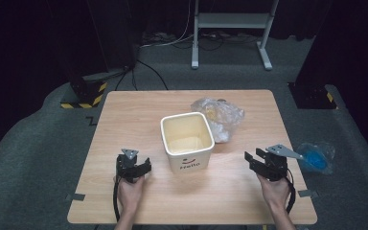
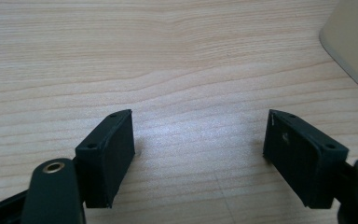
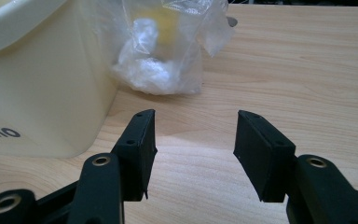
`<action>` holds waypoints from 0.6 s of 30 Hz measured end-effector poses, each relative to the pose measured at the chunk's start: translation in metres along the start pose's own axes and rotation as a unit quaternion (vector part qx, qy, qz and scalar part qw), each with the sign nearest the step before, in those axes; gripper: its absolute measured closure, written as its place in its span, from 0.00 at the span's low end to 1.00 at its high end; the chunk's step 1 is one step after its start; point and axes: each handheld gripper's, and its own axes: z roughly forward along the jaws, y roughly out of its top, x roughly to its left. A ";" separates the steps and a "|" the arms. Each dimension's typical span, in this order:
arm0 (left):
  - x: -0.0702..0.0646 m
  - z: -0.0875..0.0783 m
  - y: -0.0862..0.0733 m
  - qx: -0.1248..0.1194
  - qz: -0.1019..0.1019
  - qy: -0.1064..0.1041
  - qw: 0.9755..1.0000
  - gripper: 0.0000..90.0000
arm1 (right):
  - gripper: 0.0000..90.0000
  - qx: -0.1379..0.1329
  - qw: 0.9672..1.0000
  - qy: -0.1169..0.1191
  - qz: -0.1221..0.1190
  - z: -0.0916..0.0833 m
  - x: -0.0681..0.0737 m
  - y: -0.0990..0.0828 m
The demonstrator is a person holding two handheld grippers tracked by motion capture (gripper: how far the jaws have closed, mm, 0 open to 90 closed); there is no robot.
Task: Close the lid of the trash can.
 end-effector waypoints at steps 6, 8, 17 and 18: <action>0.000 0.000 0.000 0.000 0.000 0.000 1.000 0.27 | 0.53 0.004 1.000 -0.001 0.001 0.004 -0.001 -0.003; 0.000 0.000 0.000 0.000 0.000 0.000 1.000 0.27 | 0.54 0.005 1.000 -0.001 0.001 0.006 -0.001 -0.004; 0.000 0.000 0.000 0.000 0.000 0.000 1.000 0.27 | 0.54 0.013 1.000 -0.004 0.004 0.012 -0.004 -0.008; 0.000 0.000 0.000 0.000 0.000 0.000 1.000 0.27 | 0.54 0.015 1.000 -0.004 0.005 0.012 -0.004 -0.009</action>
